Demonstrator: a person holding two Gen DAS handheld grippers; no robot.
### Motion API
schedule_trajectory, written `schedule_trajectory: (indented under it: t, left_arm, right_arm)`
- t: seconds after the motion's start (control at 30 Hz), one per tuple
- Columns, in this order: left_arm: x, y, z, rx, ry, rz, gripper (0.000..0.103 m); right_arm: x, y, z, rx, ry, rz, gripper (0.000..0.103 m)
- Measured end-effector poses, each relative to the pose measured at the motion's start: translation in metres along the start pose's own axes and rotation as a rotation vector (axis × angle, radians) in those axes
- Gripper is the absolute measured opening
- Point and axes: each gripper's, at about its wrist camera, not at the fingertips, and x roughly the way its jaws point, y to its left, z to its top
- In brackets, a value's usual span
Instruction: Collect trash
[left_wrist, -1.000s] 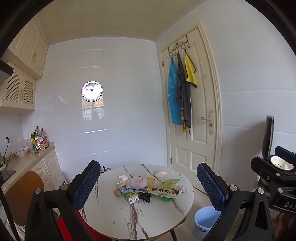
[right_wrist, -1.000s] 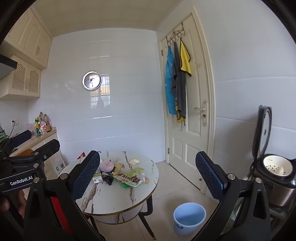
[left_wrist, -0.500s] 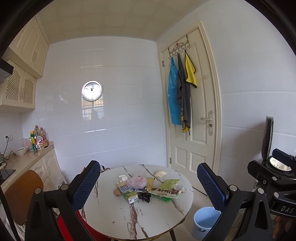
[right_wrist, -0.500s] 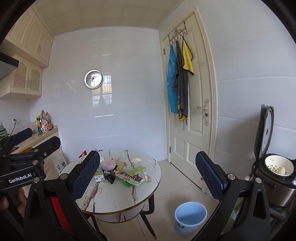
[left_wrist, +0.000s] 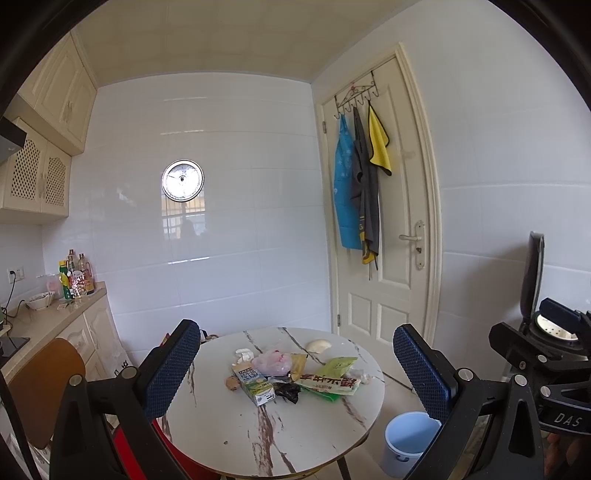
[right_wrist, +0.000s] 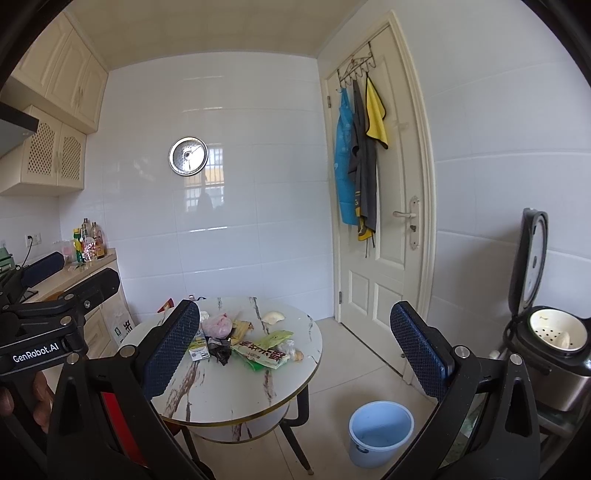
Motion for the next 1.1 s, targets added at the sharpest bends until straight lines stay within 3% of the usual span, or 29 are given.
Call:
schedule_trajectory:
  t: [1.1]
  left_arm:
    - [0.0071, 0.0034, -0.0003, 0.001, 0.016, -0.005, 0.102]
  right_arm:
    - [0.0055, 0.0032, -0.0018, -0.002, 0.021, 0.006, 0.103]
